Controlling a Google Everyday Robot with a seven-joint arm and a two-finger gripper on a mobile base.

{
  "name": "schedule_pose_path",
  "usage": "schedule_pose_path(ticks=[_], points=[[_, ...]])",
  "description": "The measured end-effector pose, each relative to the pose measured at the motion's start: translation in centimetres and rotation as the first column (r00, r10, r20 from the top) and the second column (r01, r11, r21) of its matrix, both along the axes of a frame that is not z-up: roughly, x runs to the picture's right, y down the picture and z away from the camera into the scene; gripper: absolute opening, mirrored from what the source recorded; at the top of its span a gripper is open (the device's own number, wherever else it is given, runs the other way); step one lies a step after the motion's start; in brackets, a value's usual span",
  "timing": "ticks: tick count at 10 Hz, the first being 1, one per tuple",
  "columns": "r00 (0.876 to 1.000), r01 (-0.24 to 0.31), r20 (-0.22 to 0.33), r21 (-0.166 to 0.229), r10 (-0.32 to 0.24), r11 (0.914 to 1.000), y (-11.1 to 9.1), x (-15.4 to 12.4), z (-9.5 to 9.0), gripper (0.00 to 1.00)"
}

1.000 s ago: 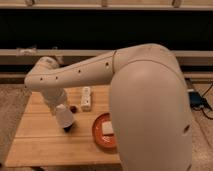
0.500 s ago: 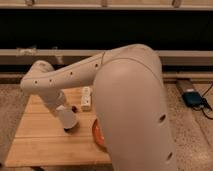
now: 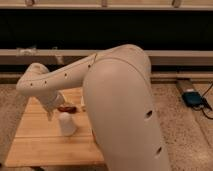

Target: Place the ceramic cup over the eraser

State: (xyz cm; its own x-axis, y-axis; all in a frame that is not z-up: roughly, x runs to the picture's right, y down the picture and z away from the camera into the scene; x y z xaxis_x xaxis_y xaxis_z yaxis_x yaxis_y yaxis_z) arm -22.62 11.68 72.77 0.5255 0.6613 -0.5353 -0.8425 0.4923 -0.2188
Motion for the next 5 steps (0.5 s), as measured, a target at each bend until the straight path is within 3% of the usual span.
schedule_pose_path(ticks=[5], points=[[0.993, -0.103, 0.070, 0.045, 0.100, 0.9936, -2.6, 1.6, -1.5, 0.80]])
